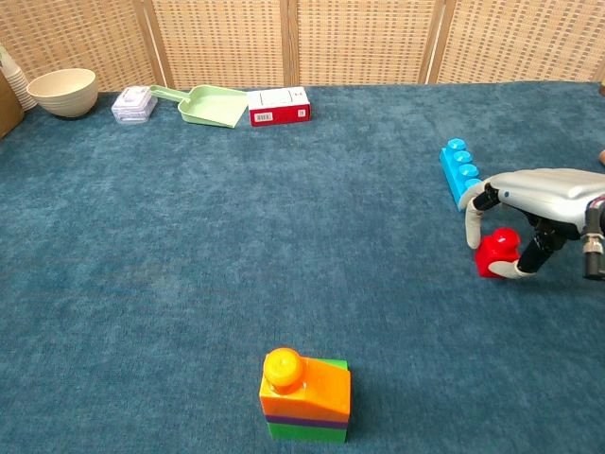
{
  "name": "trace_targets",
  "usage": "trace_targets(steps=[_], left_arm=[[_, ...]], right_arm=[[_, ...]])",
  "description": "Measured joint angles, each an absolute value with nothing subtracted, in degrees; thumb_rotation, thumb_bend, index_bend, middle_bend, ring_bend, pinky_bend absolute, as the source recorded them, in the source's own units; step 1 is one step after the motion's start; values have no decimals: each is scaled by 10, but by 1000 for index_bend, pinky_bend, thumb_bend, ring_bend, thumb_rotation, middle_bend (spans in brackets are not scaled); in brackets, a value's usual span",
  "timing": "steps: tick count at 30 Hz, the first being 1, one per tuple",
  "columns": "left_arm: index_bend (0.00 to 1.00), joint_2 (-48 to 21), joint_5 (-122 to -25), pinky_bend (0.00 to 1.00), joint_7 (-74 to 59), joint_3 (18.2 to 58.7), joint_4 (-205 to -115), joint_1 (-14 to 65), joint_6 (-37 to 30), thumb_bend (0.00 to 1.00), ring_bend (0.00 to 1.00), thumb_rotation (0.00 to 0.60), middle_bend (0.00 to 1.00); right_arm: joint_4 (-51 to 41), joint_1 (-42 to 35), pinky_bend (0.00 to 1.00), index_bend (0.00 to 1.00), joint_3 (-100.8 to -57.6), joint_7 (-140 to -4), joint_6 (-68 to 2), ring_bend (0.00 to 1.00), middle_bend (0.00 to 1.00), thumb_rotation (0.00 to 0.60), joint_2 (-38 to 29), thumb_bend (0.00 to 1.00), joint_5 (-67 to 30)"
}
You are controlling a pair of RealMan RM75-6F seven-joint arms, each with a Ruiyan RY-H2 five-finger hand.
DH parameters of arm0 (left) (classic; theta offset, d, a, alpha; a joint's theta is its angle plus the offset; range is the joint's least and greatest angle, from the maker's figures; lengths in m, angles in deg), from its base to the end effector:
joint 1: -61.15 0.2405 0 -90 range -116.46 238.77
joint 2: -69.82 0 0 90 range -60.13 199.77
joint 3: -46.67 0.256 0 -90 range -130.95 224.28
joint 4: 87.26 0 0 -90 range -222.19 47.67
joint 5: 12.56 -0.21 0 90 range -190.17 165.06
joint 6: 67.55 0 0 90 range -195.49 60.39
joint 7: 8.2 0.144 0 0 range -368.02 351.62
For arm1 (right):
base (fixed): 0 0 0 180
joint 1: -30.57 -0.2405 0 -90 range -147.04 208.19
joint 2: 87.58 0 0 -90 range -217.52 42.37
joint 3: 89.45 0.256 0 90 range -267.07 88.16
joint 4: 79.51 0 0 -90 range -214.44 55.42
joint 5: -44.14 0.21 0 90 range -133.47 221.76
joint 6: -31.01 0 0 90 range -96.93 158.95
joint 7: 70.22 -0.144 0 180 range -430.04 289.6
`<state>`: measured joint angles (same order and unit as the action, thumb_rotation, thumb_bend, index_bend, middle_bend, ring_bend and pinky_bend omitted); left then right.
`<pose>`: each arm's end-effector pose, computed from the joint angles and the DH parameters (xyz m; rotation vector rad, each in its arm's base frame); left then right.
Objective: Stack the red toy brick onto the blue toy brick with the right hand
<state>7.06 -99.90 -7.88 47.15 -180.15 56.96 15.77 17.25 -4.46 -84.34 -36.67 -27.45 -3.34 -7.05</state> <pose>-0.3165 0.1645 0.1528 -1.4522 -0.9509 -0.8368 -0.1970 -0.2863 -0.0108 1.8222 -1.0931 0.6363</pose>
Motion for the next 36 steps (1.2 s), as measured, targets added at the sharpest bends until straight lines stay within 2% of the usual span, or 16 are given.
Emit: trace_targets(steps=[4, 15, 26, 36], left_arm=[[369, 70, -1000, 0, -80, 472, -1801, 570, 158, 414, 138, 566, 185], [369, 72, -1003, 0, -82, 473, -1801, 573, 164, 414, 138, 569, 185], [370, 73, -1006, 0, -83, 474, -1801, 575, 168, 414, 138, 572, 185], [371, 73, -1009, 0, -84, 474, -1801, 575, 168, 414, 139, 571, 185]], right_arm=[[173, -46, 201, 490, -844, -367, -276, 75, 175, 600, -33, 305, -68], [172, -48, 209, 489, -848, -371, -282, 84, 177, 600, -34, 305, -63], [174, -51, 209, 401, -850, -369, -285, 83, 176, 600, -40, 309, -57], [182, -51, 209, 400, -855, -354, -297, 84, 173, 600, -47, 312, -39]])
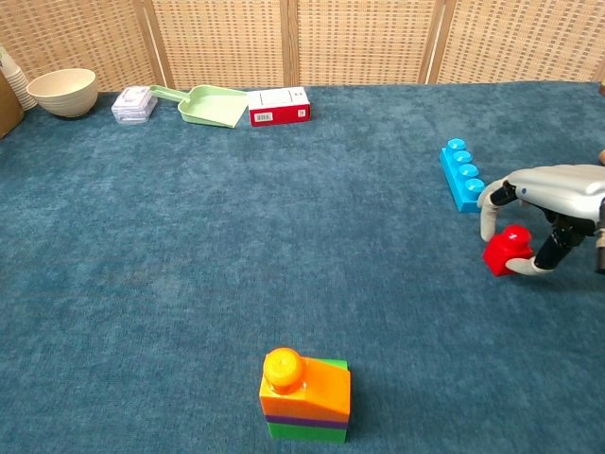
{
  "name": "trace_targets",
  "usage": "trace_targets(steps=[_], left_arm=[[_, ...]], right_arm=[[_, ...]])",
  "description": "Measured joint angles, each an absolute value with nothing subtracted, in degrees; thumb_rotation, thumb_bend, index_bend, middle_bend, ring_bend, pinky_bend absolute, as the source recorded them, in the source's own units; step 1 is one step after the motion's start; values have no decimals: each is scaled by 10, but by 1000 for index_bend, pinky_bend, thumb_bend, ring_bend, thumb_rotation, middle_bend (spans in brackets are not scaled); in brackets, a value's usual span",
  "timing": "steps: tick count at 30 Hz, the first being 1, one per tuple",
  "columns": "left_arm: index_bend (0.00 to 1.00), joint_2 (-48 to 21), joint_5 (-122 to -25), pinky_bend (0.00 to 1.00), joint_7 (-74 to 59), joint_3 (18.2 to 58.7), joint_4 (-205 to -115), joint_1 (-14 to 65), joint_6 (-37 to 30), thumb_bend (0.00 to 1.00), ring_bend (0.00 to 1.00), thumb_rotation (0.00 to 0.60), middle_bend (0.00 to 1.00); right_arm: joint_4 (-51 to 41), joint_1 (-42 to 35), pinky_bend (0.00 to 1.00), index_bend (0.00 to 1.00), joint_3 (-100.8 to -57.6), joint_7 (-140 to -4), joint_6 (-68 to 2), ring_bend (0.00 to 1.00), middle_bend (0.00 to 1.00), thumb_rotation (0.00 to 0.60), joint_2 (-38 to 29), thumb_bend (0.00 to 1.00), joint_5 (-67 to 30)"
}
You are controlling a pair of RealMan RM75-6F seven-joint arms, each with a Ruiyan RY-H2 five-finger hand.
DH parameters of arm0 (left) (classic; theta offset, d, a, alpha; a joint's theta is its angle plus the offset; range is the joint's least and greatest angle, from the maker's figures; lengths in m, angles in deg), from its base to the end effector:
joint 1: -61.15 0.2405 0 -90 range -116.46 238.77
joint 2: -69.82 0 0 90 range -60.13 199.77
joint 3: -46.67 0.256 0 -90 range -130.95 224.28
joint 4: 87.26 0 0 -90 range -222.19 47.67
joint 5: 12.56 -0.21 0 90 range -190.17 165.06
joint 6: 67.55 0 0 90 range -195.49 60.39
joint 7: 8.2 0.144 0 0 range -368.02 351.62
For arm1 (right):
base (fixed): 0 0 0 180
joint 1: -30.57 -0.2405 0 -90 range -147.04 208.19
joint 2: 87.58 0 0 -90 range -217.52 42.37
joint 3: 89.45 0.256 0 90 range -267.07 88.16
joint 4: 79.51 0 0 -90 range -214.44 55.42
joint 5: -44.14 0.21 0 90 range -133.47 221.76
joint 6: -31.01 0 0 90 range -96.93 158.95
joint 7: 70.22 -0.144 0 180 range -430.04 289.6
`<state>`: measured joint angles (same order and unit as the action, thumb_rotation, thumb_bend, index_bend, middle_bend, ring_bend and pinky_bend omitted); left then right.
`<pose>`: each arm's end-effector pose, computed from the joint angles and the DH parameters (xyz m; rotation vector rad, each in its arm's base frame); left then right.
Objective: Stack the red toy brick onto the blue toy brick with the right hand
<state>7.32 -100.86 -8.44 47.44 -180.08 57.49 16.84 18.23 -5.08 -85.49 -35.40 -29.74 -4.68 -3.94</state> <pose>-0.3158 0.1607 0.1552 -1.4519 -0.9435 -0.8498 -0.2054 -0.2866 -0.0020 1.7836 -1.0881 0.5897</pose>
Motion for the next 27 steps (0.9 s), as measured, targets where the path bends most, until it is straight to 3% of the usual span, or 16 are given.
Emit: trace_targets(steps=[7, 18, 27], left_arm=[[371, 73, -1009, 0, -85, 475, -1801, 575, 168, 414, 138, 571, 185], [371, 74, -1011, 0, -85, 476, -1801, 577, 171, 413, 138, 569, 185], [371, 76, -1015, 0, -83, 477, -1805, 578, 175, 414, 139, 569, 184]], right_arm=[[177, -53, 209, 413, -856, -350, -297, 83, 172, 600, -48, 310, -32], [171, -54, 211, 515, -855, -359, -297, 95, 185, 600, -45, 307, -34], [182, -49, 211, 517, -855, -367, -307, 95, 186, 600, -55, 307, -43]])
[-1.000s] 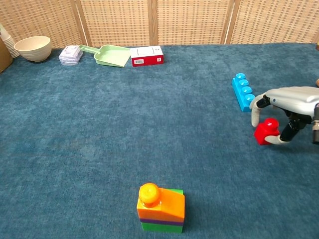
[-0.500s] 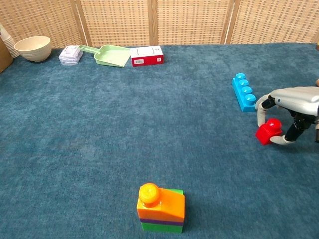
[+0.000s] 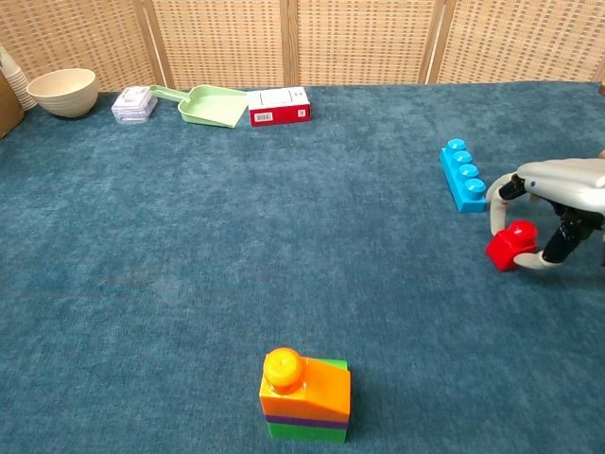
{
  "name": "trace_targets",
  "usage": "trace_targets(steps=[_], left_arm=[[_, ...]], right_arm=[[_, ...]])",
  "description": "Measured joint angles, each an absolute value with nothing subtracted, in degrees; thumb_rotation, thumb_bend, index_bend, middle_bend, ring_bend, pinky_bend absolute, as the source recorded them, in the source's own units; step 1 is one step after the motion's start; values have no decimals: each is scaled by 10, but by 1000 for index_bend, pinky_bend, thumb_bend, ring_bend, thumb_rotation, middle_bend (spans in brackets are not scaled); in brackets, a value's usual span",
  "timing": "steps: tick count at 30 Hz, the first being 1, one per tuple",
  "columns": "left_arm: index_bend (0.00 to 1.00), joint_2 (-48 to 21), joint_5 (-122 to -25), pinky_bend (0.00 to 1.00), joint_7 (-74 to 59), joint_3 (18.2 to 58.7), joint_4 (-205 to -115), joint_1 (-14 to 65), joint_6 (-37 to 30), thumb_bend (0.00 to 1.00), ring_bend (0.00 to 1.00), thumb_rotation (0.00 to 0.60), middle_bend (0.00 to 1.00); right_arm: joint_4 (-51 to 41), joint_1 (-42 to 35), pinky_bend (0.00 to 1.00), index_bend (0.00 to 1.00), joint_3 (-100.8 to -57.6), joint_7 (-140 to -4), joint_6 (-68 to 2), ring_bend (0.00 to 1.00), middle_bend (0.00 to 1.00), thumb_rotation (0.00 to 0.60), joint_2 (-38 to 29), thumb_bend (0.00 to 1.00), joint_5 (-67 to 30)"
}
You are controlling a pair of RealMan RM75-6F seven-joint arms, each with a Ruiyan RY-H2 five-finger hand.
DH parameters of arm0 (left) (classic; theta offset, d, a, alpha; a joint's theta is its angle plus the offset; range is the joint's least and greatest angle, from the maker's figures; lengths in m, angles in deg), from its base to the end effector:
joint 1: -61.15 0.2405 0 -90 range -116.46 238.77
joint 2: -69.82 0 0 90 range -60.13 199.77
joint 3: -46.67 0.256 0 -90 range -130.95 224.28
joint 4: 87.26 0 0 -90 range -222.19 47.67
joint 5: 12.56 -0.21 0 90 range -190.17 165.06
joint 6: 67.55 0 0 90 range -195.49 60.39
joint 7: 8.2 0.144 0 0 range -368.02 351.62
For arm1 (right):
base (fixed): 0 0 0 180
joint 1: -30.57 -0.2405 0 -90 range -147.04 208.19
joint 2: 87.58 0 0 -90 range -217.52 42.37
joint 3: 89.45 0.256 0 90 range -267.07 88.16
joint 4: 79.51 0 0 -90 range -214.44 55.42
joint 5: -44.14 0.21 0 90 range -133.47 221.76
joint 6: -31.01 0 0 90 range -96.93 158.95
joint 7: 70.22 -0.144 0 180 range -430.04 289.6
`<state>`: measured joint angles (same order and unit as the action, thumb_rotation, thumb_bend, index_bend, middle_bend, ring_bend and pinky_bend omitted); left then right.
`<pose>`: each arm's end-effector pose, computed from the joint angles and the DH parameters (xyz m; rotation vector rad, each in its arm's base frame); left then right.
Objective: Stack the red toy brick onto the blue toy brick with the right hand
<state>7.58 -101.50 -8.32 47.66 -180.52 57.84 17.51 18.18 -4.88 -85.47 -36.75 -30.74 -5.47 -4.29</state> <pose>-0.3137 0.1580 0.1563 -1.4537 -0.9383 -0.8569 -0.2087 -0.2892 0.0050 1.7531 -1.0870 0.6040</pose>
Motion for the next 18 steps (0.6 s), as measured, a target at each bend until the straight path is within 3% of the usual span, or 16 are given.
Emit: trace_targets(steps=[10, 18], left_arm=[[371, 80, -1024, 0, -78, 476, -1814, 579, 182, 414, 138, 571, 184], [371, 83, -1028, 0, -75, 476, -1819, 577, 184, 414, 139, 569, 185]], right_arm=[[232, -38, 211, 518, -845, -379, -335, 95, 186, 600, -97, 305, -62], [272, -46, 211, 527, -813, -399, -330, 104, 185, 600, -123, 306, -43]])
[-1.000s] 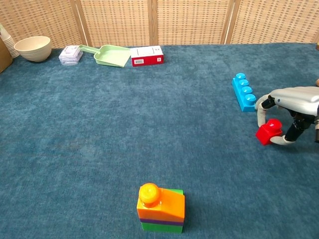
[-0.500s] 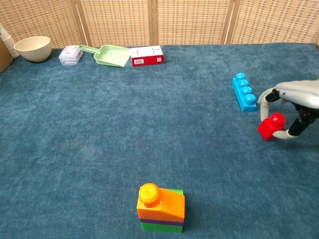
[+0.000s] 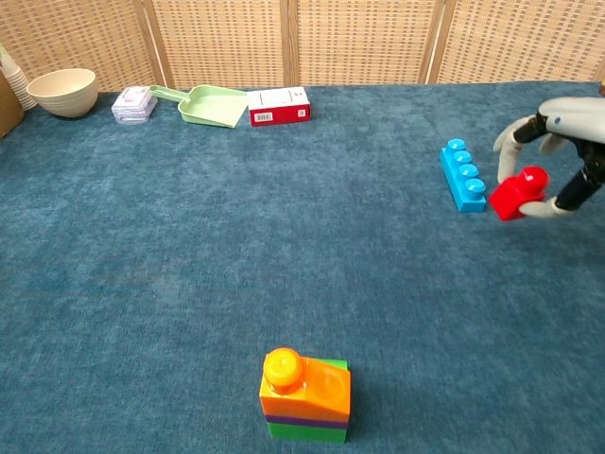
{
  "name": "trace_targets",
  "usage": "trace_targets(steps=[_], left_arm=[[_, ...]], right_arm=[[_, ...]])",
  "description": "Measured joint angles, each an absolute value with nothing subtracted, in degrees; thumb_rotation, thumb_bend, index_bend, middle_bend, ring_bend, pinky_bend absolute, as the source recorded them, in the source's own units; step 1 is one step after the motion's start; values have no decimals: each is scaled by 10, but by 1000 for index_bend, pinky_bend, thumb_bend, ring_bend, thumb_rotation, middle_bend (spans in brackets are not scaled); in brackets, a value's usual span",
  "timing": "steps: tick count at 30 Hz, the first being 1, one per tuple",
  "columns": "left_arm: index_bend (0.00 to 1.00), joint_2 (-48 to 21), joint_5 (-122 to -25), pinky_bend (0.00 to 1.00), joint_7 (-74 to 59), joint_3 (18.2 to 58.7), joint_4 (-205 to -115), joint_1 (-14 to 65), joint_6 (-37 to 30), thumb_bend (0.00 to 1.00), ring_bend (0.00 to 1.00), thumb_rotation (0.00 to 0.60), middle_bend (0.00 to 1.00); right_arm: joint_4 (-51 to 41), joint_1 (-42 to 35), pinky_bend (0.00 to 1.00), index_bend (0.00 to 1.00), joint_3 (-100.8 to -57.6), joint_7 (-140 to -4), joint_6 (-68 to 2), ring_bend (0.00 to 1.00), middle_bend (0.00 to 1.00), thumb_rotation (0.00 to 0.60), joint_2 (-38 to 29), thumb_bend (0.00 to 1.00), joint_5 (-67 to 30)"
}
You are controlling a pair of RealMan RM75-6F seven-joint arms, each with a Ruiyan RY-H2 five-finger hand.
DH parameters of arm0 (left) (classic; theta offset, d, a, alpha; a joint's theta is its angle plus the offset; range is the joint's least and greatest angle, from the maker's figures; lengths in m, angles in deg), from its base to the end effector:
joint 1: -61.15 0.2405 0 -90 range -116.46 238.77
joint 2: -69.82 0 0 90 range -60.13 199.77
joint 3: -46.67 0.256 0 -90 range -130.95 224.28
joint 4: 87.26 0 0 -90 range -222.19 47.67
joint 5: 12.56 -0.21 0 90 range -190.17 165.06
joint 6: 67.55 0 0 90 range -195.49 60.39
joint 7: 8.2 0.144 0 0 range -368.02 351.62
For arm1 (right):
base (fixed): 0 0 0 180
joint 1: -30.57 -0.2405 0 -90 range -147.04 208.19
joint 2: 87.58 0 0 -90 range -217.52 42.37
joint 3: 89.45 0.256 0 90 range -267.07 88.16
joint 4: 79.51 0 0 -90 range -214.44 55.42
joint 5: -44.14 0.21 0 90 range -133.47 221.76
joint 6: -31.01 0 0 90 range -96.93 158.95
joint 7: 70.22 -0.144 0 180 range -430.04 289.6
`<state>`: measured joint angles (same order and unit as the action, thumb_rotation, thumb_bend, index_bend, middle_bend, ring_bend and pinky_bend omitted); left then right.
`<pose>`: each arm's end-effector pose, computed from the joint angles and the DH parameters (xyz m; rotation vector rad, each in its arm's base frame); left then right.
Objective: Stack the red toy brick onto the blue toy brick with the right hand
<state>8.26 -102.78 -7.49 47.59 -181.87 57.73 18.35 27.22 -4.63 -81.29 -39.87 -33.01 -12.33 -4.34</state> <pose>-0.3058 0.1586 0.1587 -1.4673 -0.9143 -0.8787 -0.1825 -0.2958 0.0459 1.6712 -1.1270 0.7473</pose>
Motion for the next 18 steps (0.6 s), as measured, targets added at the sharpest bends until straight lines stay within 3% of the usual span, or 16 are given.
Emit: trace_targets(steps=[18], left_arm=[[371, 82, -1032, 0, -85, 477, -1810, 574, 181, 414, 138, 574, 180]], right_arm=[[236, -109, 211, 528, -762, -369, -333, 105, 185, 600, -67, 302, 73]])
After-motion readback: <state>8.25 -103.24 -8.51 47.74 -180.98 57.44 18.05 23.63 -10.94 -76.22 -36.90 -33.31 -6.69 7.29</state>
